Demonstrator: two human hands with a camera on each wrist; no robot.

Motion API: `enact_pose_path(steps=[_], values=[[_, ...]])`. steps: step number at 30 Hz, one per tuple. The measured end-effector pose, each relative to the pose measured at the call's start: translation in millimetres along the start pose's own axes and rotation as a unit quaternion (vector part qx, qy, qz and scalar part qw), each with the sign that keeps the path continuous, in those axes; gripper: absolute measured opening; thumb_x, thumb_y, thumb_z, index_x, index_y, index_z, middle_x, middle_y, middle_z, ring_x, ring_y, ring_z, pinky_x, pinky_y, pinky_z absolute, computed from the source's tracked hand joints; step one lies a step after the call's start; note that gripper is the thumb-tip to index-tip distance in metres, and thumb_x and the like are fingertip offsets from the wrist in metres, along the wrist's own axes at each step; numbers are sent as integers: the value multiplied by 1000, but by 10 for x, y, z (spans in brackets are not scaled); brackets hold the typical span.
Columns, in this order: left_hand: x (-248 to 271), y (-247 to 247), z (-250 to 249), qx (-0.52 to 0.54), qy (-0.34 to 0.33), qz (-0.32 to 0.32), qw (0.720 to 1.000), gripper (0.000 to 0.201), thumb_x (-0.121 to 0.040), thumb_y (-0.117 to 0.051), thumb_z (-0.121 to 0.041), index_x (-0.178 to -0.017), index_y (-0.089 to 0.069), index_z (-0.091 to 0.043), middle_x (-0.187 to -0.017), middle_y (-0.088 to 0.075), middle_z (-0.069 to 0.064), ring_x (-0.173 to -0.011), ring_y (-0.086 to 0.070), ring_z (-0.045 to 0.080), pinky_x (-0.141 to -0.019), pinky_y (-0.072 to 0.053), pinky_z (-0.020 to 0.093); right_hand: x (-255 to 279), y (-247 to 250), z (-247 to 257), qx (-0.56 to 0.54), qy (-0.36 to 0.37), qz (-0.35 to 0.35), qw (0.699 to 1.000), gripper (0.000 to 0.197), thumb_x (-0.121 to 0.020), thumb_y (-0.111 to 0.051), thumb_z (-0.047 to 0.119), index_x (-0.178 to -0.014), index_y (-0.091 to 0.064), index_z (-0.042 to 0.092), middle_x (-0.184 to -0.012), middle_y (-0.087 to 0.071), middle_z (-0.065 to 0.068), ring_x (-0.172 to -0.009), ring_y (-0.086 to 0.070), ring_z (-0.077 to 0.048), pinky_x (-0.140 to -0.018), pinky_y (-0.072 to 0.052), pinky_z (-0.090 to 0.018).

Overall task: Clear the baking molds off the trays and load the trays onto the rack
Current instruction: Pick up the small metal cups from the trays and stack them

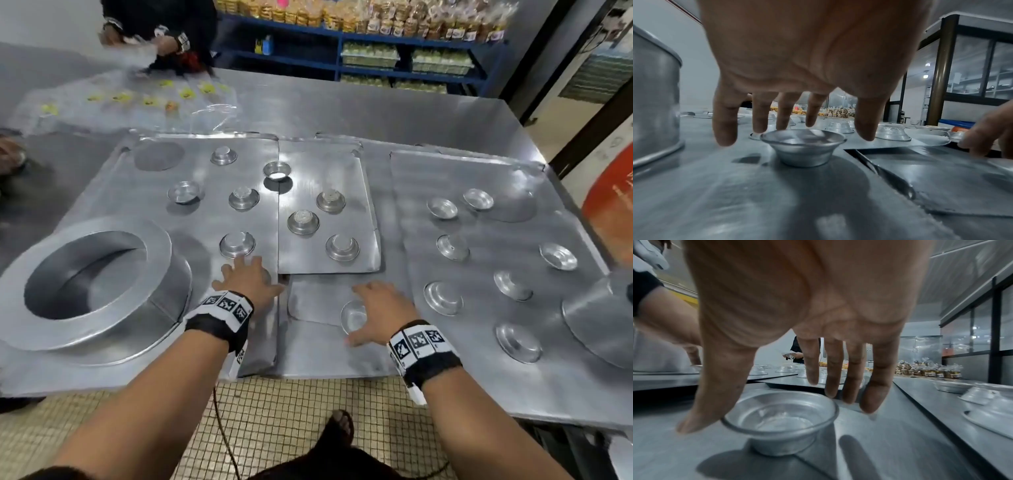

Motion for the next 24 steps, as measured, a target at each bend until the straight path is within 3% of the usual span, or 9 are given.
enact_pose_path(steps=[6,8,10,12,14,17,20,24], values=[[-55,1,-18,-22,7,6,1000,65,-75,-67,-45,-130,-46,-17,-130,-45,15,-118,-45,40,-95,-45,43,-173,-23,-57,34,11,36,999,86,-49,-73,67,-125,-51,33,-120,-52,10,-112,-56,-21,-80,-52,-47],[-52,46,-50,0,12,5,1000,68,-66,-73,-49,-124,-52,-21,-128,-46,11,-115,-50,36,-93,-48,41,-198,-17,-91,33,19,36,999,83,-48,-70,67,-123,-52,35,-119,-52,12,-110,-57,-20,-80,-52,-47],[-41,93,-115,47,-3,-4,999,57,-59,-78,-52,-106,-63,-25,-121,-54,1,-112,-55,26,-90,-50,36,-219,23,-133,29,26,31,999,83,-48,-67,67,-123,-51,37,-120,-53,14,-111,-57,-19,-81,-52,-46],[-26,122,-200,122,-31,-19,992,47,-53,-83,-55,-86,-67,-25,-99,-66,-9,-98,-62,12,-76,-49,25,-244,90,-184,27,36,24,999,85,-49,-66,68,-127,-50,38,-122,-54,15,-113,-57,-19,-83,-52,-45],[45,163,-326,201,-42,-15,979,50,-52,-90,-52,-83,-68,-19,-82,-69,-9,-82,-63,4,-65,-45,18,-246,170,-233,12,51,18,998,87,-52,-68,67,-131,-49,37,-124,-53,12,-114,-57,-20,-89,-50,-45],[63,101,-471,314,-55,26,948,48,-54,-93,-48,-86,-70,-20,-81,-73,-3,-80,-67,9,-71,-51,24,-242,298,-302,-13,69,-3,998,87,-59,-73,62,-136,-47,32,-125,-52,6,-113,-59,-23,-95,-46,-43],[80,-9,-610,373,-84,49,923,37,-64,-91,-30,-94,-71,-21,-86,-75,1,-84,-71,17,-78,-57,33,-211,411,-363,-27,77,-30,996,86,-61,-74,61,-136,-48,27,-126,-52,4,-114,-57,-22,-98,-45,-44],[154,-155,-801,424,-90,71,898,23,-81,-71,1,-101,-66,-9,-86,-71,12,-74,-68,18,-63,-59,34,-120,505,-423,-79,71,-60,993,88,-64,-77,53,-138,-45,18,-132,-49,0,-122,-51,-22,-101,-44,-37]])
Point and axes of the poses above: each hand's wrist, its own x-axis away from the middle knuckle, its own y-axis out of the back of the hand, z = x × y, the point moved 1 cm from there along -x, towards the middle knuckle
